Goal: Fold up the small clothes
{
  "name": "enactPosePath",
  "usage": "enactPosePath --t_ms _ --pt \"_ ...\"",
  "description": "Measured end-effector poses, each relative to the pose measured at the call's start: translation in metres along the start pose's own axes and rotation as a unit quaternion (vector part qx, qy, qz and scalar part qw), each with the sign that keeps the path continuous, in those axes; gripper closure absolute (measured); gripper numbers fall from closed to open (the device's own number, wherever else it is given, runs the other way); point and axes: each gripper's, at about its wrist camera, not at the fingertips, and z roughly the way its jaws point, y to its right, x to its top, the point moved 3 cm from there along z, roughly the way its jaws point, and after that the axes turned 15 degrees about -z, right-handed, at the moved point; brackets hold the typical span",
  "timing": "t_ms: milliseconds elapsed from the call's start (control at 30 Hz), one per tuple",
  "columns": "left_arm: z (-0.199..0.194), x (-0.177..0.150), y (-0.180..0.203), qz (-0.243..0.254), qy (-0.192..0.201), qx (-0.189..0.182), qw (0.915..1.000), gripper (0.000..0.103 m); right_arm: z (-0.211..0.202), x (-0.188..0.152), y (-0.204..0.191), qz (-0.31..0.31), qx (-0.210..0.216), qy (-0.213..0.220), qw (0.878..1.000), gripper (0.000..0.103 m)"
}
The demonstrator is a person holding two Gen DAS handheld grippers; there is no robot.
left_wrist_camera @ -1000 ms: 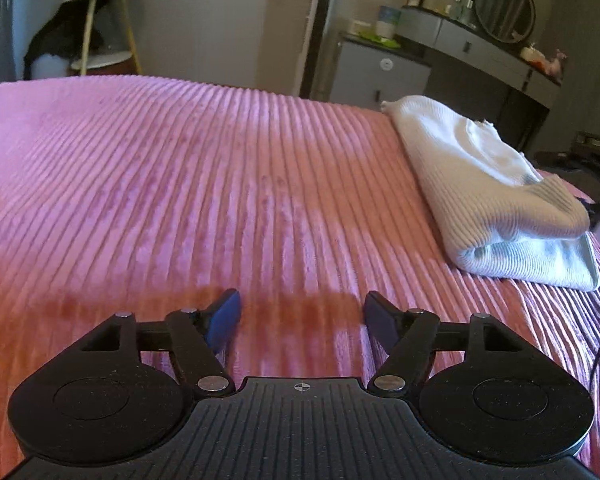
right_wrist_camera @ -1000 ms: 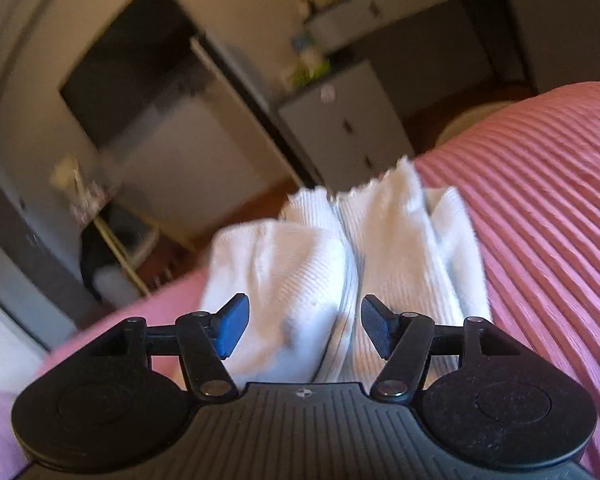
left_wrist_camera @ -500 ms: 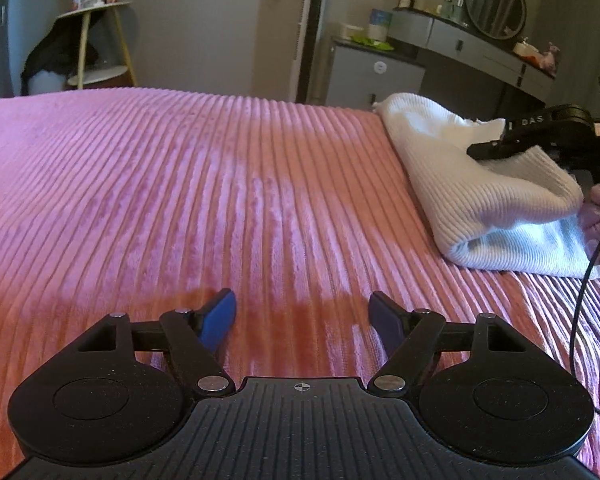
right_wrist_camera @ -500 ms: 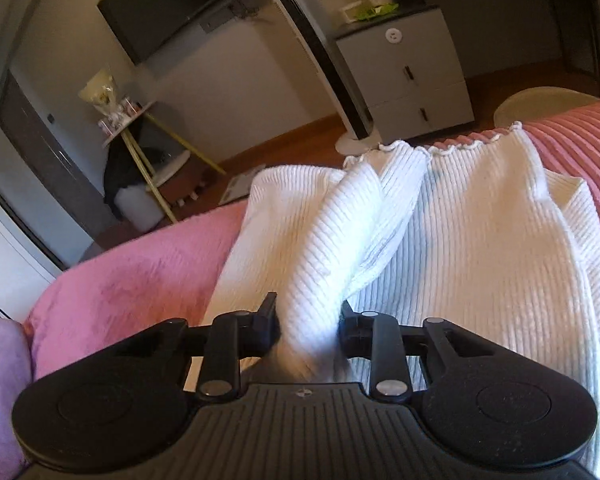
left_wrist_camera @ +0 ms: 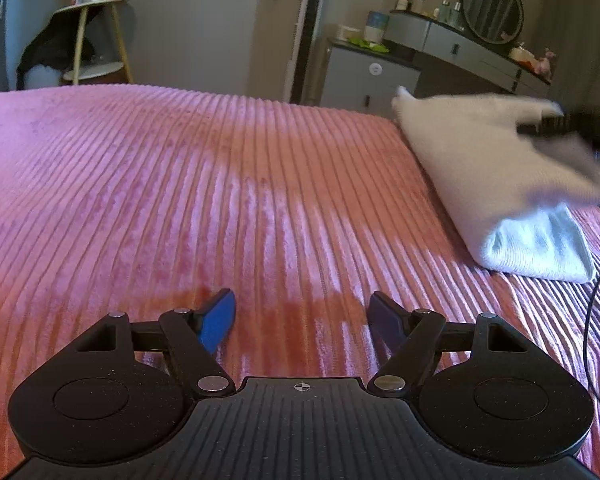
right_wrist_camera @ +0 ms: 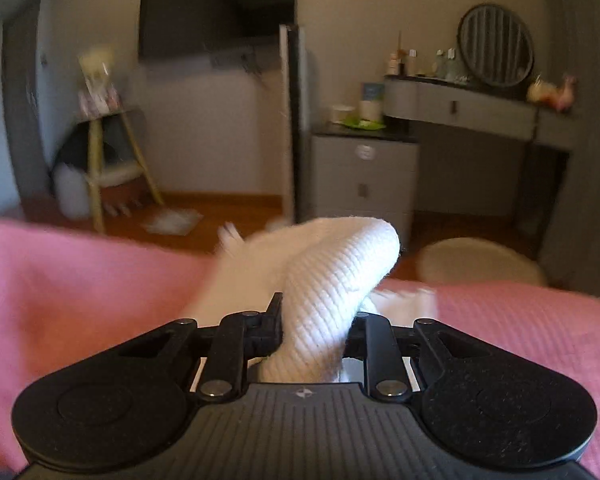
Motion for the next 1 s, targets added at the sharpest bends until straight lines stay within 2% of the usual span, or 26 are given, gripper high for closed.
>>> enactPosePath --t_ms 100,133,200,267,367,433,500,600,700,733,800,867,900,933,1000 --pt "0.0 -0.002 0.002 0.002 -0.001 -0.003 1.0 0.024 0.018 -0.034 0.003 -0.012 -0.025 -0.06 0.998 0.081" --pt "0.0 -0.003 0.002 0.004 0.0 -0.001 1.0 0.024 0.018 -0.041 0.005 -0.008 -0.027 -0.061 0.998 0.078" --pt "0.001 -0.004 0.003 0.009 0.001 0.001 1.0 0.024 0.007 -0.041 0.011 0.028 -0.025 -0.05 0.998 0.071" --pt "0.001 -0.005 0.004 0.01 0.001 0.002 0.9999 0.023 -0.012 -0.037 0.019 0.066 -0.033 -0.041 0.996 0.051" --pt "0.001 -0.005 0.005 0.009 0.002 0.001 1.0 0.023 -0.054 -0.039 0.028 0.128 -0.026 0.004 0.991 0.046" --pt "0.002 -0.005 0.006 0.01 0.002 0.002 0.9999 0.022 -0.085 -0.052 0.031 0.188 -0.013 0.02 0.982 0.036" --pt "0.002 -0.006 0.007 0.013 0.002 0.002 0.9999 0.022 -0.104 -0.068 0.027 0.239 0.02 0.027 0.97 0.034" --pt "0.0 -0.007 0.01 0.015 0.001 -0.002 0.9999 0.022 -0.103 -0.092 0.016 0.28 0.078 -0.007 0.957 0.032" --pt "-0.002 -0.009 0.013 0.018 -0.001 -0.007 0.9998 0.022 -0.089 -0.101 0.012 0.309 0.096 -0.018 0.946 0.032" --pt "-0.003 -0.01 0.015 0.019 -0.003 -0.011 0.9998 0.022 -0.083 -0.103 0.014 0.333 0.105 -0.018 0.937 0.034" --pt "-0.004 -0.011 0.018 0.021 -0.005 -0.015 0.9997 0.022 -0.073 -0.105 0.019 0.38 0.119 -0.011 0.917 0.044" --pt "-0.006 -0.013 0.022 0.026 -0.004 -0.018 0.9995 0.022 -0.061 -0.107 0.026 0.41 0.113 -0.015 0.905 0.076" --pt "-0.007 -0.013 0.024 0.029 -0.004 -0.022 0.9993 0.022 -0.06 -0.107 0.028 0.409 0.105 -0.014 0.906 0.083" --pt "-0.007 -0.014 0.025 0.031 -0.005 -0.023 0.9992 0.022 -0.061 -0.1 0.029 0.392 0.09 -0.009 0.916 0.084" --pt "-0.007 -0.016 0.028 0.037 -0.005 -0.024 0.999 0.022 -0.077 -0.089 0.023 0.327 0.054 0.029 0.943 0.084"
